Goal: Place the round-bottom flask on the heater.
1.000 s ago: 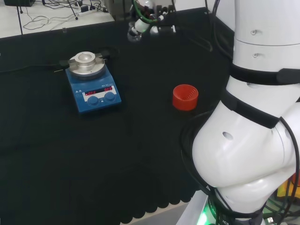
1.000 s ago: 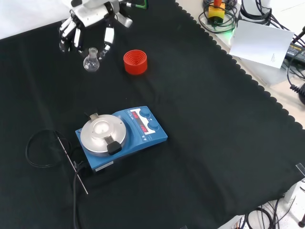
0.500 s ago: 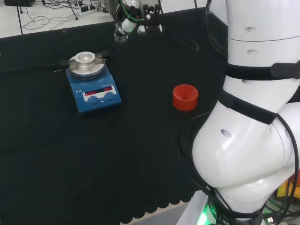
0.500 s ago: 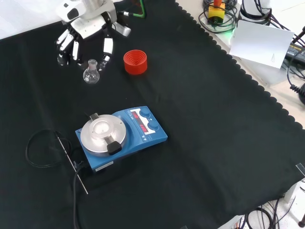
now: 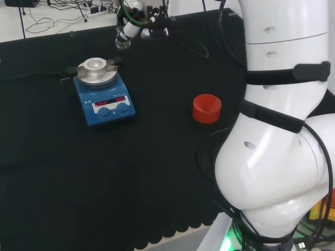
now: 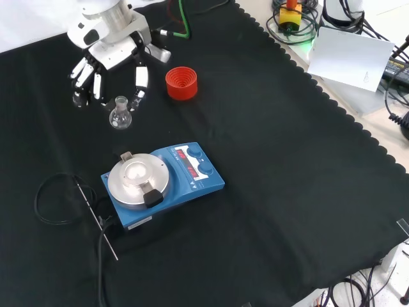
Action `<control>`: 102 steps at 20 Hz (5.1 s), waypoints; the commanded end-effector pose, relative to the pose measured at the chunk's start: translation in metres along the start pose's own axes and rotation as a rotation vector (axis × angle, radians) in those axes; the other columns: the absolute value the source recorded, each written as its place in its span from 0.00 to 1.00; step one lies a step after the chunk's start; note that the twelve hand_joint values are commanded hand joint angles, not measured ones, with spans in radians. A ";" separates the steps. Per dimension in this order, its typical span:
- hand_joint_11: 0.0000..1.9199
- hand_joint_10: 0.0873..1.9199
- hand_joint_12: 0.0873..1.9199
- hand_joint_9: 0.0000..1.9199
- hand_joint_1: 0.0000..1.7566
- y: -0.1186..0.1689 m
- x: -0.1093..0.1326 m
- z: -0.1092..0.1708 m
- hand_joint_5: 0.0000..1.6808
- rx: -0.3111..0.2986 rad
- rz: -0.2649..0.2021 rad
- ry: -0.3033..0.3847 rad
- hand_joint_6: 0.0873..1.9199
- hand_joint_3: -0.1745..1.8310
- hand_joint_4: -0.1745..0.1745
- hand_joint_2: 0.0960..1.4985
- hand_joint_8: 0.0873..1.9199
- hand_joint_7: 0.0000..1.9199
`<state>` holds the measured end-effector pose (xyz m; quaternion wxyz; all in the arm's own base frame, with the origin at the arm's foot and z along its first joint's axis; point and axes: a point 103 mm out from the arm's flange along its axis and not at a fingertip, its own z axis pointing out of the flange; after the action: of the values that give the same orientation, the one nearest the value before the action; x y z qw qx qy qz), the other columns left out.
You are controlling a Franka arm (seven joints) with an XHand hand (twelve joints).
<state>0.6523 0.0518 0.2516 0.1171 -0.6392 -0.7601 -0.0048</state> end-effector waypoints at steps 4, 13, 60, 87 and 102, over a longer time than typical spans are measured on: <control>0.15 0.28 0.69 0.29 0.61 0.016 0.030 0.011 0.64 0.036 -0.046 0.000 0.54 0.49 0.89 0.42 0.31 0.15; 0.15 0.28 0.69 0.29 0.61 0.024 0.054 0.021 0.64 0.057 -0.092 -0.003 0.54 0.49 0.89 0.42 0.31 0.15; 0.15 0.28 0.69 0.29 0.62 0.054 0.073 0.054 0.64 0.143 -0.123 -0.059 0.54 0.49 0.89 0.41 0.31 0.14; 0.11 0.31 0.70 0.25 0.57 0.048 0.073 0.050 0.59 0.167 -0.135 -0.096 0.47 0.33 0.77 0.52 0.32 0.11; 0.07 0.32 0.71 0.21 0.52 0.034 0.077 0.036 0.40 0.140 -0.130 -0.100 0.40 0.41 0.39 0.39 0.31 0.07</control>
<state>0.6758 0.1434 0.2116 0.1346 -0.5712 -0.8054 0.0838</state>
